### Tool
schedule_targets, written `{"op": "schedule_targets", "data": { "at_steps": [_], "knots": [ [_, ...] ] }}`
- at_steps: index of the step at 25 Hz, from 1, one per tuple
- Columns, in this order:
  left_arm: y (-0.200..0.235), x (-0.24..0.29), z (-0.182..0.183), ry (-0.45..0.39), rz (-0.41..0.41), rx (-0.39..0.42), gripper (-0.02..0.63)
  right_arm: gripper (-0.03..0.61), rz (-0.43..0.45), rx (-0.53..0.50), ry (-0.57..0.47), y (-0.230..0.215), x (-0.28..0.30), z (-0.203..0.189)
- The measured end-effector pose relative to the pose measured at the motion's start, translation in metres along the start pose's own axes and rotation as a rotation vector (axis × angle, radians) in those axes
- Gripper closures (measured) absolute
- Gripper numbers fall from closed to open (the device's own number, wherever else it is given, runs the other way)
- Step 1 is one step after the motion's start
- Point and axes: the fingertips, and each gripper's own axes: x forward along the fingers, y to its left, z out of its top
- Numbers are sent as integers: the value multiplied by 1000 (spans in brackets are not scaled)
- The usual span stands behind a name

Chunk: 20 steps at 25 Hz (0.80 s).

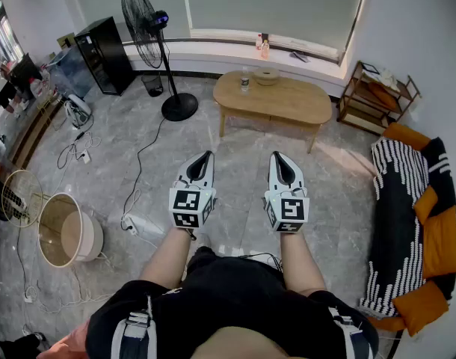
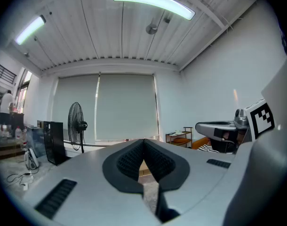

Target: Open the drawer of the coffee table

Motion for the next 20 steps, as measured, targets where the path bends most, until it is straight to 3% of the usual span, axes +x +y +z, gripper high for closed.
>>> {"op": "schedule_targets", "data": {
  "at_steps": [14, 20],
  "knots": [
    [1, 11, -9, 32, 1, 5, 592, 561, 1, 32, 11, -7, 13, -10],
    [15, 40, -14, 46, -16, 4, 592, 561, -9, 24, 18, -12, 40, -16]
  ]
}}
